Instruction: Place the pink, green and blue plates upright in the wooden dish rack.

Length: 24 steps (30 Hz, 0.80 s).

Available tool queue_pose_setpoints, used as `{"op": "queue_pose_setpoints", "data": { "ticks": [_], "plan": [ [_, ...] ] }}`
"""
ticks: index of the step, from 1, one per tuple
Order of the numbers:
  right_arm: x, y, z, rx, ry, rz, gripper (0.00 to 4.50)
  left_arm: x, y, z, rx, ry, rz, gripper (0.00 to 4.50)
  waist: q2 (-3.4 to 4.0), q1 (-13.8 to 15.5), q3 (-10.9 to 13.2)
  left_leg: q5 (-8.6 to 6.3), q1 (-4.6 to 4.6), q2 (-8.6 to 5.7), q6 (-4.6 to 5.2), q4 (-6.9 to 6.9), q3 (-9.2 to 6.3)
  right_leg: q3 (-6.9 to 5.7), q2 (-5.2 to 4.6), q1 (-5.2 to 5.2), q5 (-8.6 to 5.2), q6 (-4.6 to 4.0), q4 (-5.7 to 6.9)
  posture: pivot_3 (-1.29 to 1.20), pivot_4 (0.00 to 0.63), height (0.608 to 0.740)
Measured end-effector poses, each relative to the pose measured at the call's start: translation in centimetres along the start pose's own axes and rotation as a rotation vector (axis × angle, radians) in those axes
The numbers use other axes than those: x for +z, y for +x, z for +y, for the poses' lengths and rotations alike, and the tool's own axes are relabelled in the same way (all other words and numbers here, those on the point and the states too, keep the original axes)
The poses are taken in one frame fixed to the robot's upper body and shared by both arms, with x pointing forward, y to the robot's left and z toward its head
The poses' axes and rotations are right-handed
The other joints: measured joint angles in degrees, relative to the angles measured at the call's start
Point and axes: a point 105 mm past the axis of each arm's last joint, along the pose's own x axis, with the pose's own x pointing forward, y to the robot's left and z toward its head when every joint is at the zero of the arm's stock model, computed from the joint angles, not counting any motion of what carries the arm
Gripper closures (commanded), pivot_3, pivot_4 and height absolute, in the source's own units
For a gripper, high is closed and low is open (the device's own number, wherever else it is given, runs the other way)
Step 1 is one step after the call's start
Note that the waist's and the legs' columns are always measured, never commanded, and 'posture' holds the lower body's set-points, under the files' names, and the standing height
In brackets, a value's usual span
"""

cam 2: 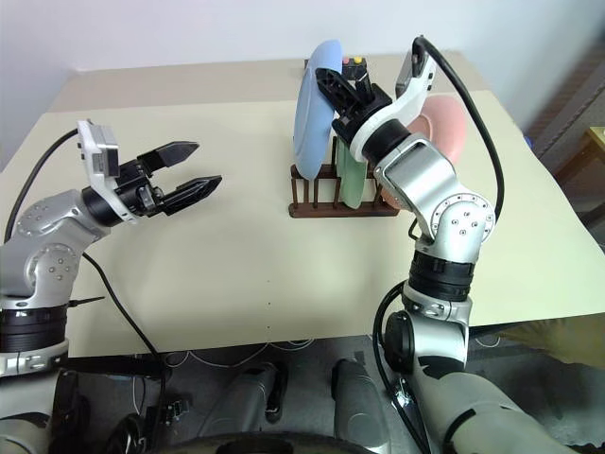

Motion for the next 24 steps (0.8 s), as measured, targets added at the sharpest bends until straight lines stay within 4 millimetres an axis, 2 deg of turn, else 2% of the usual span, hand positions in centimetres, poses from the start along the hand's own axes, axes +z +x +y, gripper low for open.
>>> {"op": "queue_pose_setpoints", "data": {
  "ticks": [8,12,15,18,24],
  "plan": [
    [-1.5,-0.1,-1.8,-0.084,-0.067,0.032,4.50,-0.1,0.0,0.2,0.006,0.004,0.006,0.03,0.00,0.0,0.0,0.00,0.00,0.00,0.00,0.00,0.01,0.00,0.01,0.00,0.00,0.00,0.00,0.00,0.150,0.740],
    [-1.6,-0.1,-1.7,-0.070,-0.078,0.033,2.99,-0.2,-0.1,0.2,0.009,0.009,0.013,0.00,0.00,0.0,0.0,0.00,0.00,0.00,0.00,0.00,0.00,0.00,0.01,0.00,0.00,0.00,0.00,0.00,0.150,0.740],
    [-1.7,-0.1,-1.4,-0.047,-0.084,0.035,1.41,-0.2,-0.1,0.2,0.005,0.009,0.014,0.00,0.00,0.0,0.0,0.00,0.00,0.00,0.00,0.00,0.00,0.00,0.01,0.00,0.00,0.00,0.00,0.00,0.150,0.740],
    [-1.7,-0.1,-1.1,-0.034,-0.110,0.033,0.04,-0.2,-0.1,0.2,0.004,0.009,0.014,0.00,0.00,0.0,0.0,0.00,0.00,0.00,0.00,0.00,0.00,0.00,0.01,0.00,0.00,0.00,0.00,0.00,0.150,0.740],
    [-1.0,-0.2,-0.7,-0.031,-0.221,0.024,0.04,-0.2,-0.1,0.1,0.003,0.009,0.014,0.00,0.00,0.0,0.0,0.00,0.00,0.00,0.00,0.00,0.00,0.00,0.00,0.00,0.00,0.00,-0.01,0.00,0.150,0.740]
  ]
}}
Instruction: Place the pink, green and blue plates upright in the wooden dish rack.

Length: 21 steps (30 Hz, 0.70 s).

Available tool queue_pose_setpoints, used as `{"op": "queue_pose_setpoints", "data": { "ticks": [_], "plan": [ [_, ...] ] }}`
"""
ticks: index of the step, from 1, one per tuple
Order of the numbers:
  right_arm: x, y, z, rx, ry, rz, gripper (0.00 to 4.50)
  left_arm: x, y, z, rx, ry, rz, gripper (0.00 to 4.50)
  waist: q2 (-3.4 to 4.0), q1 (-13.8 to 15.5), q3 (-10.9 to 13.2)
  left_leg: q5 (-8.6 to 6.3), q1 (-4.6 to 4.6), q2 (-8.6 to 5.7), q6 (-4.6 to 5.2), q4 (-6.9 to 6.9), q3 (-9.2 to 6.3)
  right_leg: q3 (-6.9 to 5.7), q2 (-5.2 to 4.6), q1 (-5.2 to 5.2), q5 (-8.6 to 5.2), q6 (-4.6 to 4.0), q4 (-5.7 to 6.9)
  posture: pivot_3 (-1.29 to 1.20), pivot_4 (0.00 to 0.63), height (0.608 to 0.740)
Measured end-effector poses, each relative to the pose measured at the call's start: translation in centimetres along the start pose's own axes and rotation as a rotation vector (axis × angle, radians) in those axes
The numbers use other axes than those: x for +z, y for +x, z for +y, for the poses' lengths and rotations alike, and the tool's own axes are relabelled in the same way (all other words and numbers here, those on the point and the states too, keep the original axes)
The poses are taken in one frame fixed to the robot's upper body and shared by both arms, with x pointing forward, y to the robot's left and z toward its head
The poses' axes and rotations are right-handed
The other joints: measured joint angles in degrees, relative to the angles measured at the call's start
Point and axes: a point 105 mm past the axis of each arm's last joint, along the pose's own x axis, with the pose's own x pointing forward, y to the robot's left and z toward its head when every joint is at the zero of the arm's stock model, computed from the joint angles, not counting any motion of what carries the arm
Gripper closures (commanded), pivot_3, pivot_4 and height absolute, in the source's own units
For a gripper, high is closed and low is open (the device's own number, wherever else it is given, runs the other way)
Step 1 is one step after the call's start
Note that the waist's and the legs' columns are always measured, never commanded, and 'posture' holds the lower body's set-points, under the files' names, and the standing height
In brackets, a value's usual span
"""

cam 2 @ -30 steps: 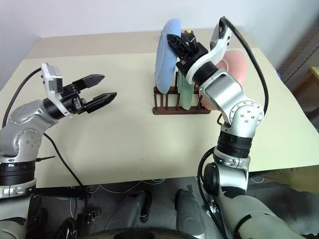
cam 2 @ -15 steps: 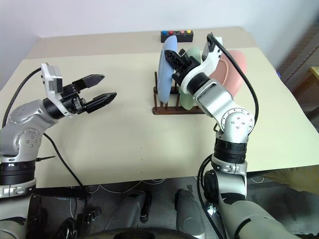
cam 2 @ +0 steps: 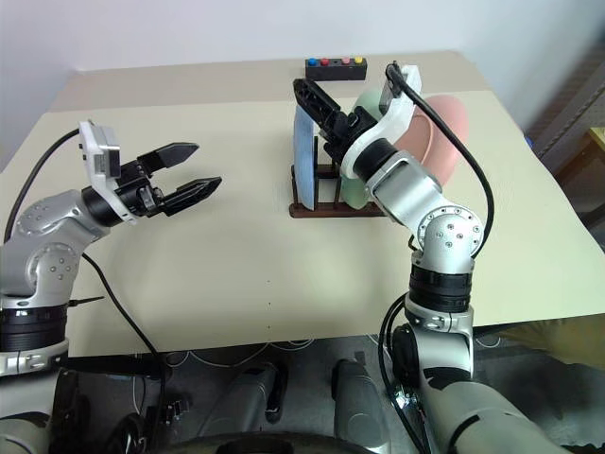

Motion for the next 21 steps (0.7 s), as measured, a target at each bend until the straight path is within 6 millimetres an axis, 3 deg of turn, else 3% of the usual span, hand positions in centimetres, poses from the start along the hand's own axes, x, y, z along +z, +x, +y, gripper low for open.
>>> {"op": "queue_pose_setpoints", "data": {
  "ticks": [13,15,18,21],
  "plan": [
    [2.8,-0.1,3.4,0.129,-0.153,-0.069,0.04,0.6,0.3,0.1,-0.010,0.011,-0.012,0.00,0.00,0.1,0.0,0.00,0.00,0.00,0.00,0.00,-0.01,-0.01,-0.01,0.01,0.00,0.00,-0.02,0.00,0.150,0.740],
    [3.5,-0.4,3.2,0.123,-0.203,-0.078,0.04,0.6,0.4,0.1,-0.014,0.008,-0.016,0.00,0.00,0.1,0.0,0.00,0.00,0.00,0.00,0.01,0.00,-0.01,-0.01,0.01,0.00,0.00,-0.02,0.00,0.150,0.740],
    [5.6,-2.4,1.5,0.069,-0.431,-0.068,0.04,0.5,0.7,-0.3,-0.043,-0.002,-0.014,0.00,-0.02,0.8,0.0,-0.03,-0.05,-0.06,0.06,0.05,-0.06,-0.16,-0.01,0.14,-0.02,0.03,-0.19,0.00,0.150,0.740],
    [6.3,-5.0,-0.7,0.039,-0.585,0.005,1.37,0.2,0.4,-0.8,-0.096,-0.033,0.018,0.00,-0.03,0.5,0.0,-0.12,-0.06,-0.06,0.20,0.05,0.01,-0.14,-0.03,0.22,-0.02,0.06,-0.37,0.00,0.150,0.740]
  ]
}}
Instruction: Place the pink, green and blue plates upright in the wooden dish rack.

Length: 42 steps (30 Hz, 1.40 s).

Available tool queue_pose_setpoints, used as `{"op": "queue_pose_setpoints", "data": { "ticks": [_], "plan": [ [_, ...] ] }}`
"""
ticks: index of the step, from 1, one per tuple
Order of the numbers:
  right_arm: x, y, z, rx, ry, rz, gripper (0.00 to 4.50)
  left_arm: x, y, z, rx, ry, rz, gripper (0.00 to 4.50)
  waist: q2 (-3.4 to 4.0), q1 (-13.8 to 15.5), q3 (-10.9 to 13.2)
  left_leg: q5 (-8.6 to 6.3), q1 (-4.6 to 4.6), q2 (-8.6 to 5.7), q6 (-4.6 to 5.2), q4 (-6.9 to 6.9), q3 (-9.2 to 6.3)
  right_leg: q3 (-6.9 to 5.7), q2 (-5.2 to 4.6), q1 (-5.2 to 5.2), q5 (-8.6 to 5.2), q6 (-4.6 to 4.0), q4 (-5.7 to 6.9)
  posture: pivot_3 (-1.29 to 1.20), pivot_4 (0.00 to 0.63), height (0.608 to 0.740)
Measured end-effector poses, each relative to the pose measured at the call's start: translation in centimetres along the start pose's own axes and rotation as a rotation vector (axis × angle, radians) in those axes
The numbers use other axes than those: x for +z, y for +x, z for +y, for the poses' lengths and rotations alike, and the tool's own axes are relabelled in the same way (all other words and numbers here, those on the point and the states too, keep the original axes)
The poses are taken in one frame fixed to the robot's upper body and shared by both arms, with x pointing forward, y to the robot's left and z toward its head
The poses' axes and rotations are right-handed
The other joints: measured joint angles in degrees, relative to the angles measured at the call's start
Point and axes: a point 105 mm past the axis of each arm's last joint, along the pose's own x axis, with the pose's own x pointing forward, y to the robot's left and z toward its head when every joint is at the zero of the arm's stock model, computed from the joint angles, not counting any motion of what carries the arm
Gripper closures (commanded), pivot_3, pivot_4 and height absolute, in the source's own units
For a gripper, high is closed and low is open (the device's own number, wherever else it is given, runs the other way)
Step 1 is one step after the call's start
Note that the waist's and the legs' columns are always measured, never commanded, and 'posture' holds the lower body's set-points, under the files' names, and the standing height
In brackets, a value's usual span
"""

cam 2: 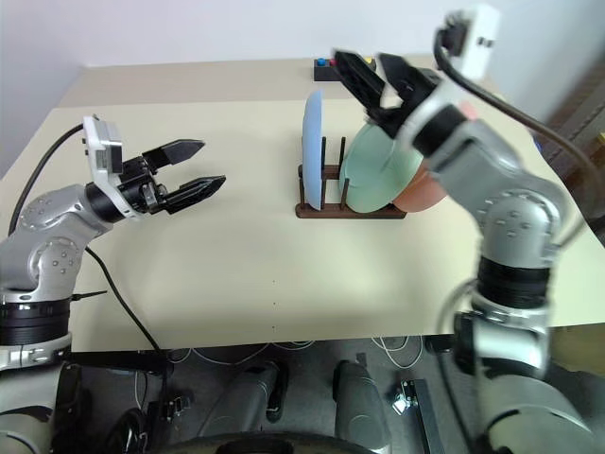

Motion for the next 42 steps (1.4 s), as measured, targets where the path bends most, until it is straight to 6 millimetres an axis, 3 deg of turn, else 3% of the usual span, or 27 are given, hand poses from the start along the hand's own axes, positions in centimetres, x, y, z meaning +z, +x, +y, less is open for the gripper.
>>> {"op": "queue_pose_setpoints", "data": {
  "ticks": [5,6,7,11,13,17,21,30,42],
  "plan": [
    [-1.9,-3.9,0.1,0.116,-0.169,0.163,3.96,-0.3,0.7,-2.0,-0.138,-0.021,0.040,0.00,0.01,-0.3,0.0,-0.03,-0.01,0.10,0.04,-0.01,0.06,0.04,-0.02,0.00,0.00,0.01,-0.10,0.00,0.150,0.740],
    [-1.8,-4.6,0.3,0.144,-0.184,0.174,4.36,-0.3,0.9,-2.3,-0.155,-0.020,0.043,0.00,0.02,-0.3,0.0,-0.03,-0.01,0.11,0.04,0.02,0.07,0.06,-0.02,0.01,0.00,0.00,-0.10,0.00,0.150,0.740],
    [-1.8,-5.1,0.4,0.162,-0.206,0.187,4.44,-0.3,1.0,-2.5,-0.164,-0.019,0.044,0.00,0.02,-0.2,0.0,-0.03,-0.01,0.15,0.04,0.09,0.07,0.05,-0.01,0.04,0.00,0.00,-0.11,0.00,0.150,0.740],
    [-2.8,-7.1,0.5,0.198,-0.305,0.288,4.44,-0.1,1.4,-2.5,-0.174,-0.011,0.036,0.00,0.01,0.0,0.0,-0.04,-0.03,0.20,0.03,0.20,0.06,0.03,0.01,0.18,-0.09,-0.18,-0.28,0.00,0.150,0.740],
    [-4.8,-8.2,-0.6,0.165,-0.366,0.397,4.44,0.1,1.7,-2.5,-0.182,0.002,0.035,0.00,0.00,0.1,0.0,-0.06,-0.03,0.19,0.06,0.21,0.08,0.02,0.00,0.23,-0.09,-0.19,-0.37,0.00,0.150,0.740],
    [-7.0,-8.7,-2.2,0.115,-0.493,0.494,4.44,-0.2,2.0,-2.5,-0.188,-0.001,0.047,0.00,0.00,0.0,0.0,-0.06,-0.03,0.19,0.06,0.20,0.11,0.06,0.00,0.19,-0.08,-0.16,-0.36,0.00,0.150,0.740],
    [-8.0,-9.0,-3.6,0.083,-0.608,0.546,4.44,-0.2,2.0,-2.5,-0.187,0.004,0.046,0.00,0.00,0.1,0.0,-0.06,-0.03,0.19,0.06,0.20,0.11,0.06,0.00,0.19,-0.06,-0.13,-0.36,0.00,0.150,0.740],
    [-8.2,-8.7,-6.2,0.015,-0.814,0.582,4.44,-0.2,2.0,-2.4,-0.183,0.007,0.047,0.00,0.01,0.0,0.0,-0.06,-0.03,0.18,0.05,0.21,0.11,0.05,0.01,0.19,-0.01,-0.05,-0.34,0.00,0.150,0.740],
    [-6.5,-6.4,-5.2,0.046,-0.859,0.479,4.44,-0.2,1.9,-2.3,-0.165,0.006,0.047,0.00,0.01,0.0,0.0,-0.06,-0.03,0.18,0.05,0.24,0.10,0.05,0.02,0.19,0.01,-0.02,-0.32,0.00,0.150,0.740]
  ]
}}
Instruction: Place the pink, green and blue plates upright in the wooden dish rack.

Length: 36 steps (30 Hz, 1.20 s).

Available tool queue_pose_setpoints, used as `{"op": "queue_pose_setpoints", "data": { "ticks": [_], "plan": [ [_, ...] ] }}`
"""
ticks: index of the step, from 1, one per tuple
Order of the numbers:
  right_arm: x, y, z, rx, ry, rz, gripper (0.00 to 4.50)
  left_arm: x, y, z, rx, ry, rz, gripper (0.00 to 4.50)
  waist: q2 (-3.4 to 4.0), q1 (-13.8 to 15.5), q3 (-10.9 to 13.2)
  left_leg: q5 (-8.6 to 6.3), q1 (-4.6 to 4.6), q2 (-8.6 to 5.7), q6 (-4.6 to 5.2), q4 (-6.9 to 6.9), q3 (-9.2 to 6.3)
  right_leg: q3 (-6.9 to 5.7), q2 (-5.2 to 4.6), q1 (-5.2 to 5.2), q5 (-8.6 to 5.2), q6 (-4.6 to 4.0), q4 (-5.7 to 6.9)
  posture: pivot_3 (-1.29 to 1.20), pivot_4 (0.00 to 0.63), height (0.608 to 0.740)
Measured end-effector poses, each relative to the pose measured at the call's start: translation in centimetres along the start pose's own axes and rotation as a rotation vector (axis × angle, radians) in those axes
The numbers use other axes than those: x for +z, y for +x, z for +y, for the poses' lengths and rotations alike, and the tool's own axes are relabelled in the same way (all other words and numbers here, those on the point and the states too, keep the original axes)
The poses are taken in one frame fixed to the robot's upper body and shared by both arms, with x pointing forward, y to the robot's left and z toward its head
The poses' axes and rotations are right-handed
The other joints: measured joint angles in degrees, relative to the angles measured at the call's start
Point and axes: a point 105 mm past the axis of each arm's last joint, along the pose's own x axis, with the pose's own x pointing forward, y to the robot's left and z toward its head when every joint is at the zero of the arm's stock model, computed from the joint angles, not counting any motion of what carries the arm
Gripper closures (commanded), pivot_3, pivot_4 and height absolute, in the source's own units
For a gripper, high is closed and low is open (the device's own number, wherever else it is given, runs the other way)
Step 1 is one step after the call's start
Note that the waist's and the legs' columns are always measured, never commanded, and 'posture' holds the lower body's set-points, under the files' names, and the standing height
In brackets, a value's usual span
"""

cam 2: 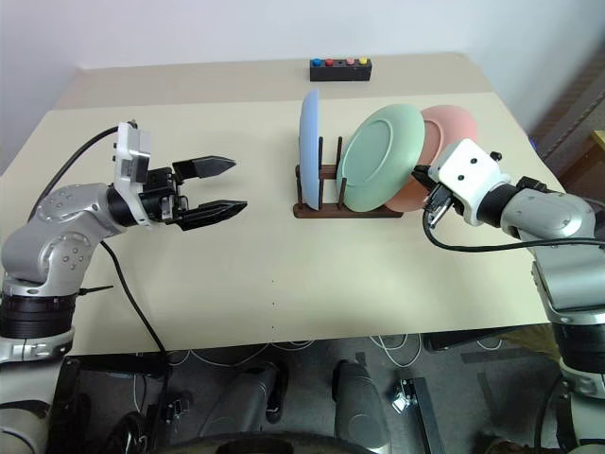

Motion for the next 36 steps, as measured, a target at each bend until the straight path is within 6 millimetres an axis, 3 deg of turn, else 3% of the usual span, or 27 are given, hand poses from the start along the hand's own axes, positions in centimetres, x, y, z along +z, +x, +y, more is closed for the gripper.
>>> {"op": "queue_pose_setpoints", "data": {
  "ticks": [5,11,17,20,24,27,30,34,36],
  "plan": [
    [1.9,0.8,0.0,0.005,0.007,-0.074,4.44,0.0,-0.1,0.0,0.009,0.002,-0.002,0.00,0.00,-0.2,0.0,0.00,0.01,0.00,0.00,0.01,0.00,0.01,0.01,-0.02,0.01,0.00,0.07,0.00,0.150,0.740],
    [5.8,1.0,0.6,0.043,0.020,-0.215,4.44,0.0,-0.2,0.1,0.014,0.002,-0.002,0.00,0.00,0.1,0.0,0.00,0.01,0.00,0.00,0.02,-0.01,0.00,0.00,-0.02,0.01,0.02,0.06,0.00,0.150,0.740],
    [5.5,1.1,0.6,0.040,0.034,-0.199,4.44,0.0,-0.2,0.1,0.016,0.002,-0.002,0.00,0.00,0.0,0.0,0.00,0.01,-0.02,0.00,0.04,-0.01,0.00,0.00,-0.02,0.01,0.02,0.08,0.00,0.150,0.740],
    [5.0,1.1,-0.7,-0.019,0.055,-0.182,4.44,0.0,-0.2,0.1,0.016,0.002,-0.002,0.00,0.00,0.0,0.0,0.00,0.01,-0.02,0.00,0.05,0.00,0.01,0.00,-0.02,0.02,0.01,0.09,0.00,0.150,0.740],
    [5.3,-0.1,-5.3,-0.239,0.020,-0.194,4.44,0.0,-0.2,0.1,0.017,0.002,-0.001,0.00,0.00,0.0,0.0,0.01,0.01,-0.02,-0.01,0.02,0.00,0.00,0.01,-0.05,0.02,0.01,0.12,0.00,0.150,0.740],
    [2.8,-1.7,-8.9,-0.424,-0.066,-0.070,4.44,0.0,-0.2,0.1,0.018,0.002,-0.001,0.00,0.00,0.3,0.0,0.01,0.01,-0.11,-0.01,0.03,0.00,-0.01,0.00,-0.03,0.02,0.01,0.12,0.00,0.150,0.740],
    [0.2,-3.1,-11.3,-0.560,-0.048,0.019,4.44,0.0,-0.2,0.1,0.017,0.002,-0.001,0.00,0.00,0.1,0.0,0.01,0.01,-0.12,0.00,0.03,0.02,0.02,-0.01,-0.04,0.02,0.01,0.14,0.00,0.150,0.740],
    [-2.5,-4.7,-12.9,-0.664,-0.039,0.135,4.44,0.0,-0.2,0.1,0.016,0.001,0.000,0.00,0.04,-0.2,0.0,0.02,0.01,-0.10,-0.01,0.01,0.05,0.06,-0.01,-0.10,0.02,0.01,0.21,0.00,0.150,0.740],
    [-3.5,-4.8,-12.5,-0.628,-0.050,0.195,4.44,0.0,-0.2,0.1,0.015,0.001,0.000,0.00,0.03,-0.3,0.0,0.01,0.03,-0.07,-0.01,0.01,0.05,0.06,0.01,-0.09,0.02,0.01,0.23,0.00,0.150,0.740]
  ]
}}
